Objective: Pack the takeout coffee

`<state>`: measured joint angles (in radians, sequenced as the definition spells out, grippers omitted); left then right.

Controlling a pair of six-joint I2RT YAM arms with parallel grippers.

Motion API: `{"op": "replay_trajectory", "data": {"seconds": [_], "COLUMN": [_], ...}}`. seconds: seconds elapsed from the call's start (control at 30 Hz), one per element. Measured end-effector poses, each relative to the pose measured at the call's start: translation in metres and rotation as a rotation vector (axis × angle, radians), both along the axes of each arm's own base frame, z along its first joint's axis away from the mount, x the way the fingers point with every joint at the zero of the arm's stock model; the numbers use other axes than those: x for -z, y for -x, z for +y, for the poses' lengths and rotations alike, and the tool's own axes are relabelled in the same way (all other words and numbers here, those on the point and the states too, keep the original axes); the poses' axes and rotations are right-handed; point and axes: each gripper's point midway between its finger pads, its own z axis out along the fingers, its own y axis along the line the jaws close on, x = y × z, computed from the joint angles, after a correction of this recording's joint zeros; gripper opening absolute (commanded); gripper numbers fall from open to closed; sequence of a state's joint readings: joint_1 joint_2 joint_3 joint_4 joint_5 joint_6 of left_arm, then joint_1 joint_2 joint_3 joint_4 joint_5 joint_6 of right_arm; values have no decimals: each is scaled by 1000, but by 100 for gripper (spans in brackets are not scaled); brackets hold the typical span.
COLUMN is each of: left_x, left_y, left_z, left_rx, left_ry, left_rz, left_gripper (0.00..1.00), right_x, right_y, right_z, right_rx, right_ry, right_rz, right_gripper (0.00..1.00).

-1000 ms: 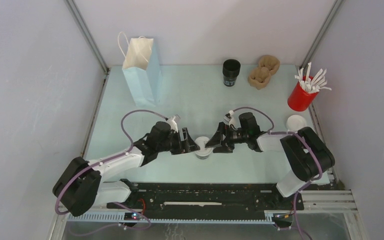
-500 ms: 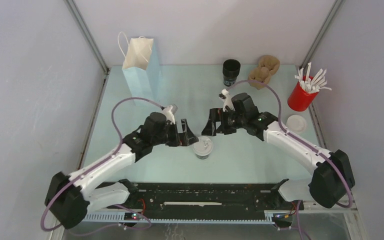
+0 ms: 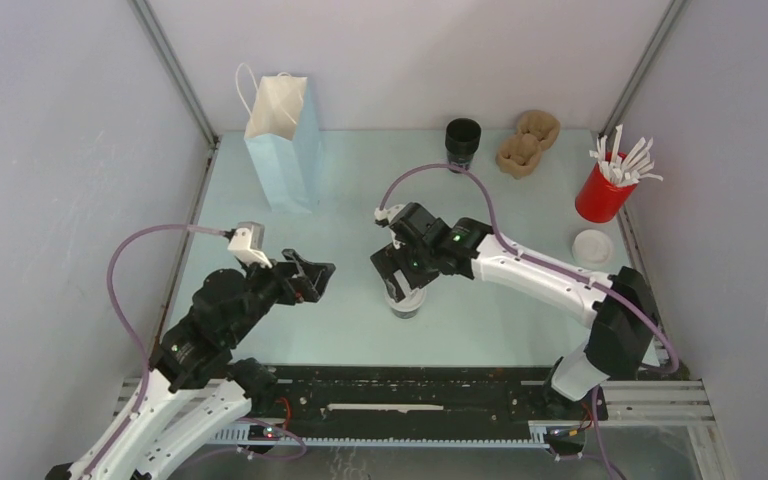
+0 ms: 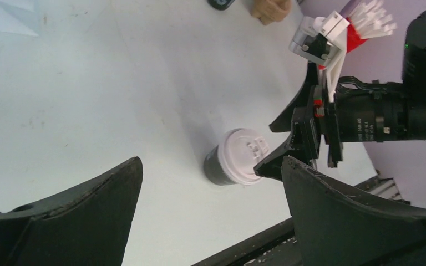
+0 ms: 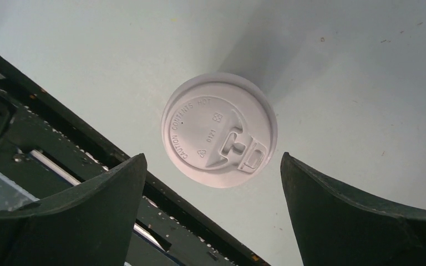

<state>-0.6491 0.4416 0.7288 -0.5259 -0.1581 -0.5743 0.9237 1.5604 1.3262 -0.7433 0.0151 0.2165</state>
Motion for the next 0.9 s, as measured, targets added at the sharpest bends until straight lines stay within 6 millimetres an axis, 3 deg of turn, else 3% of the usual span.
{"op": "replay_trajectory", "data": {"seconds": [0.33, 0.9], "left_x": [33, 34], "left_y": [-1, -1], "left_z": [7, 7], "left_rx": [-28, -29], "left_ry": [-85, -92], "left_rz": [84, 88], "left_gripper": [100, 100], "right_x": [21, 27], "right_y": [4, 3], "right_z": [-3, 8], "right_rx": [-37, -54], "right_ry": [105, 164], "right_rz": [19, -10], "right_gripper": [100, 100]}}
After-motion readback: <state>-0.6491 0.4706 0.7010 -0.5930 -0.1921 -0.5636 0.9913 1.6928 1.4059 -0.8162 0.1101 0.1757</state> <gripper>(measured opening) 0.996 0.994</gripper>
